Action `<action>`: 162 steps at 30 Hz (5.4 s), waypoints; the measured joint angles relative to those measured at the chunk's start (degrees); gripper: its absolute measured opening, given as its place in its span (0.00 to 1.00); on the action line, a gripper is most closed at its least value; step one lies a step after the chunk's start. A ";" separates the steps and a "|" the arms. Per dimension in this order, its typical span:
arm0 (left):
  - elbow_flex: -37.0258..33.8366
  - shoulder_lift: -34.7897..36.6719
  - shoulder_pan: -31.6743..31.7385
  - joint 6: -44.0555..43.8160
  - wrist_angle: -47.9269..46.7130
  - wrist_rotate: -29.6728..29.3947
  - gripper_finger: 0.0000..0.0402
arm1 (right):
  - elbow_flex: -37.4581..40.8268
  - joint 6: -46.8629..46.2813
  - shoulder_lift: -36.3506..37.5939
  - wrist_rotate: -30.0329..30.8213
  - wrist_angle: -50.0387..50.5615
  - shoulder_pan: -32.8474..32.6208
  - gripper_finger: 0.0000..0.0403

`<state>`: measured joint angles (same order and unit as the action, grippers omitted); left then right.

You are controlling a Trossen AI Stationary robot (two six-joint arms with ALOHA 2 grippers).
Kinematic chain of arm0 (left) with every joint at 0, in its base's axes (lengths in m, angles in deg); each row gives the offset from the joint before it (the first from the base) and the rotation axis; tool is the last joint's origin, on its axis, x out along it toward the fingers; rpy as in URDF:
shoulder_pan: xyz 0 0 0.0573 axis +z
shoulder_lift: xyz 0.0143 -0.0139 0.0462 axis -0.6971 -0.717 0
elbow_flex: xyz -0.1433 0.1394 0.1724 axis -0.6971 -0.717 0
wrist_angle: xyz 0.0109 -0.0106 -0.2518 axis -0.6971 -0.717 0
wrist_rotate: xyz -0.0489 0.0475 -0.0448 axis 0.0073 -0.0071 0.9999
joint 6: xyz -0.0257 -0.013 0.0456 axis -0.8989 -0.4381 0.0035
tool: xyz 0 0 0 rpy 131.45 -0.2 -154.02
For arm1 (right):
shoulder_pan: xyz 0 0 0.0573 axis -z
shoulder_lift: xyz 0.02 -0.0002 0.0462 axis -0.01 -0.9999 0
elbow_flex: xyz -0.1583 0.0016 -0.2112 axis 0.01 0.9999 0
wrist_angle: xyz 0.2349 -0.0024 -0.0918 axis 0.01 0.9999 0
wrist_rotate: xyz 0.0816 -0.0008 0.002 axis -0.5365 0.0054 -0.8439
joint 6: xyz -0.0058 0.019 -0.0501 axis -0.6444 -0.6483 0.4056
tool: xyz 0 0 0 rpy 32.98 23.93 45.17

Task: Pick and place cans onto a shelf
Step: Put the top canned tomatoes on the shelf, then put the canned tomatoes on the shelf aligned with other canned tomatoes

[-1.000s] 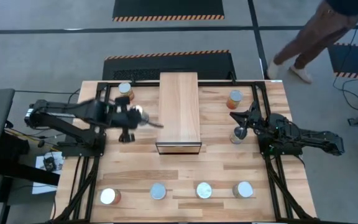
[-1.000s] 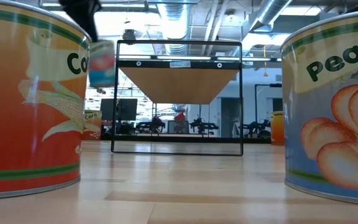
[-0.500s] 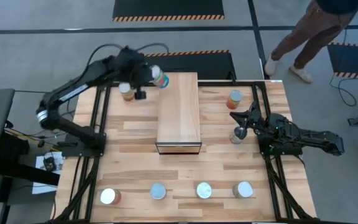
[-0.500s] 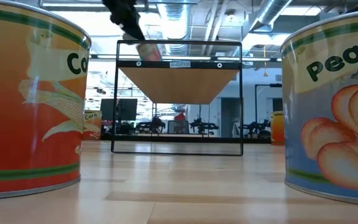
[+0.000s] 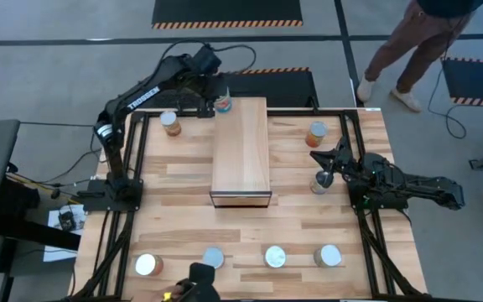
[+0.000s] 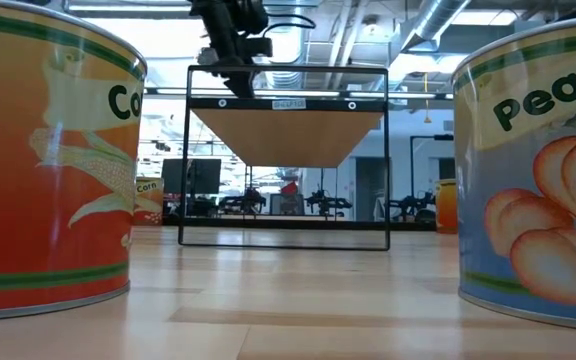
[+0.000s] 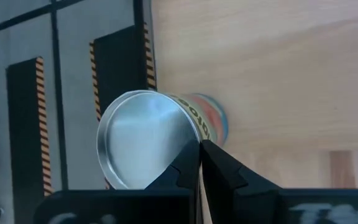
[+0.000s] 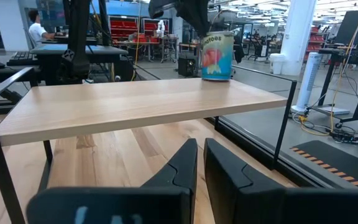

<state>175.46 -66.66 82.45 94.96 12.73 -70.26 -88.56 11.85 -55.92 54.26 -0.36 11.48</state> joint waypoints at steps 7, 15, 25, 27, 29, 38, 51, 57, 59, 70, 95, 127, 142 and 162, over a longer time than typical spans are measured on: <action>0.71 -0.61 -0.83 1.92 0.64 1.00 0.00 | 0.00 0.01 -0.01 0.01 0.00 0.02 0.14; 0.69 -0.57 -2.18 2.09 0.53 1.14 0.00 | 0.00 0.00 0.01 0.01 0.00 0.01 0.14; 0.68 -0.55 -2.29 0.54 0.57 0.92 0.01 | 0.00 0.01 0.00 0.02 0.00 0.01 0.14; 0.66 -0.52 -2.29 0.35 0.59 0.90 0.02 | 0.00 0.01 0.00 0.02 0.00 0.02 0.14; 0.66 -0.52 -2.29 0.10 0.63 0.90 0.04 | 0.00 0.02 0.00 0.02 0.00 0.00 0.14; 0.64 -0.46 -2.59 -1.92 1.22 -0.58 0.15 | 0.00 0.00 0.00 0.00 0.00 0.01 0.14; -1.14 6.66 -5.09 -5.38 1.53 7.80 0.04 | 0.00 0.00 -0.01 0.00 0.02 0.00 0.14; -14.20 14.64 -7.27 -6.33 8.86 16.31 0.00 | 0.00 0.00 -0.01 0.00 0.00 0.02 0.14; -21.10 18.37 -8.67 -7.29 14.99 16.08 0.00 | 0.00 0.00 0.00 0.01 0.00 0.02 0.14; -61.05 39.29 -16.02 -20.71 56.26 14.72 0.00 | 0.00 0.01 0.01 0.02 0.00 0.02 0.14; -101.54 58.77 -36.06 -34.42 110.86 -5.58 0.00 | 0.00 0.02 0.00 0.02 0.00 -0.02 0.14; -101.54 58.75 -36.04 -31.25 110.72 -7.05 0.00 | -16.21 -12.18 -22.65 11.96 8.85 6.26 0.04; -101.52 58.75 -36.04 -31.81 110.29 -7.01 0.00 | -36.41 -14.15 -55.04 11.14 28.11 20.39 0.16; -101.50 58.73 -36.04 -33.24 108.91 -6.90 0.00 | -47.04 -17.87 -70.72 7.26 39.16 23.73 0.39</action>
<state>73.97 -7.94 46.41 61.72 121.65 -77.16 -135.59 -6.02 -126.64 61.52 38.80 35.21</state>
